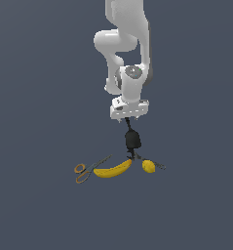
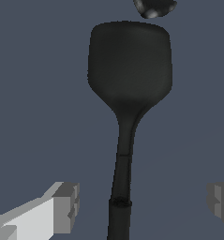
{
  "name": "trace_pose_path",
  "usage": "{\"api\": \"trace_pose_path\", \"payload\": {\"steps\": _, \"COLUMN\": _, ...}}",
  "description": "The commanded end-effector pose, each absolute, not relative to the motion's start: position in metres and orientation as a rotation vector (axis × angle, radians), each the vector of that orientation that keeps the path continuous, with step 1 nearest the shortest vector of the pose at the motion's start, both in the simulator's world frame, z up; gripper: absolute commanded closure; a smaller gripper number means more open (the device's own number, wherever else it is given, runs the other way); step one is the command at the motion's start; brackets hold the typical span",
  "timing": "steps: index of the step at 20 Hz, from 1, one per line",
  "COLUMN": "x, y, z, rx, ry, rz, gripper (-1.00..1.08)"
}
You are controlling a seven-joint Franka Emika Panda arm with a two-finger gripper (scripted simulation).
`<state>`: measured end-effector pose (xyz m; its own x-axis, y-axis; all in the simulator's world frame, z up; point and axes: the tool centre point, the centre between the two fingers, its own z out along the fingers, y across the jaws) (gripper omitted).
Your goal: Pick up a designated object from a clutter of objects.
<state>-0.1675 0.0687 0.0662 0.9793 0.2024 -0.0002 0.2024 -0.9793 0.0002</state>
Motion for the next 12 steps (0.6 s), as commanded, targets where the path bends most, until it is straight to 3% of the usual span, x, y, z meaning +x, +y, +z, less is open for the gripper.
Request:
{"api": "trace_pose_path", "payload": {"steps": 1, "x": -0.168, "y": 0.069, "z": 0.063, "rx": 3.125, "ry": 0.320, "rz": -0.001, "gripper": -0.92}}
{"api": "trace_pose_path", "payload": {"steps": 12, "x": -0.169, "y": 0.069, "z": 0.026, "rx": 3.125, "ry": 0.321, "rz": 0.000, "gripper": -0.92}}
